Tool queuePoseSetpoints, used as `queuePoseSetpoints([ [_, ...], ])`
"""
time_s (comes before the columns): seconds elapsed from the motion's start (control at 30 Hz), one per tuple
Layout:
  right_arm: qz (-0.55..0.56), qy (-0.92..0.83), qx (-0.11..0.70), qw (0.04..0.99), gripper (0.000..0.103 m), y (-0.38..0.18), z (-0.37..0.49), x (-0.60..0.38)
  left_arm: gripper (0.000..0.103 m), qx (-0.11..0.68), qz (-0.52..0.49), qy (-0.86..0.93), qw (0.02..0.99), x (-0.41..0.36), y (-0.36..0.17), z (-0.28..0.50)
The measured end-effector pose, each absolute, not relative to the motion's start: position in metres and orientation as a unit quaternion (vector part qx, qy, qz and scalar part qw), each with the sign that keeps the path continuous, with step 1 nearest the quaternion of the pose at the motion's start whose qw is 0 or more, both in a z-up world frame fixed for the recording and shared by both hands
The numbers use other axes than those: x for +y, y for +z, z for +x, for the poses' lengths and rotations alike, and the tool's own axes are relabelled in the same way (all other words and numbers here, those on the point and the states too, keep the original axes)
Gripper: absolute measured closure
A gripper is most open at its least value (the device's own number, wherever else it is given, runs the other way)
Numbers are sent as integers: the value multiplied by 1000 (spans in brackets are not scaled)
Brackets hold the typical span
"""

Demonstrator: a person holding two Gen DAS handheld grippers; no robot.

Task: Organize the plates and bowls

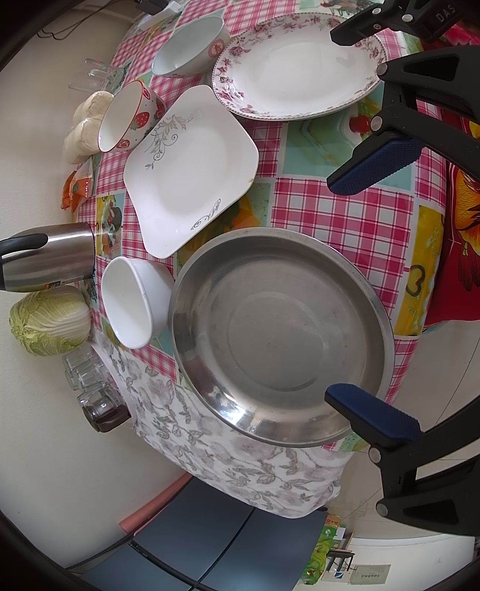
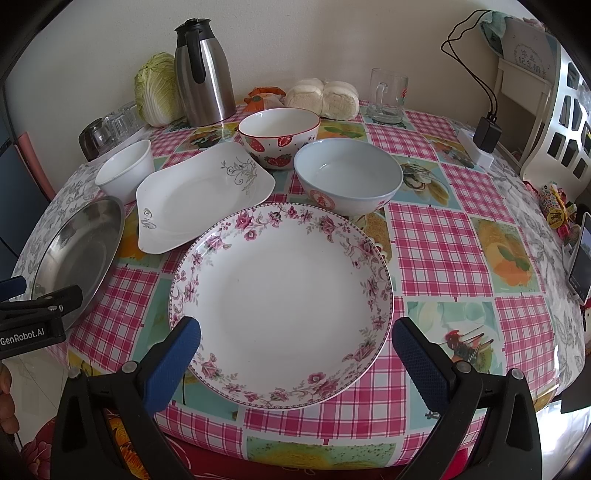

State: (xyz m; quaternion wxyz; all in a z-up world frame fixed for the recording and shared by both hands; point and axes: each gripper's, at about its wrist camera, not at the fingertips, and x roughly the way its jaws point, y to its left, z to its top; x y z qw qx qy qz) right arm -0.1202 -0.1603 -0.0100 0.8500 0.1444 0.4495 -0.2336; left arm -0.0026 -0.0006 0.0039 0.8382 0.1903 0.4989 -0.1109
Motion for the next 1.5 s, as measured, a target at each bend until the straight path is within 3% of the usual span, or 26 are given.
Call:
queuePoseSetpoints([
  [0.3, 143, -230, 450, 851, 0, -12, -111, -155, 0, 500, 174, -105, 842, 13, 6, 0],
  [1.03, 101, -148, 424, 888, 0, -11, -37, -90, 0, 493, 1, 19, 870, 98, 24, 69],
  [1.5, 153, -123, 436, 878, 0, -32, 7, -84, 0, 493, -62, 30, 867, 107, 20, 102],
])
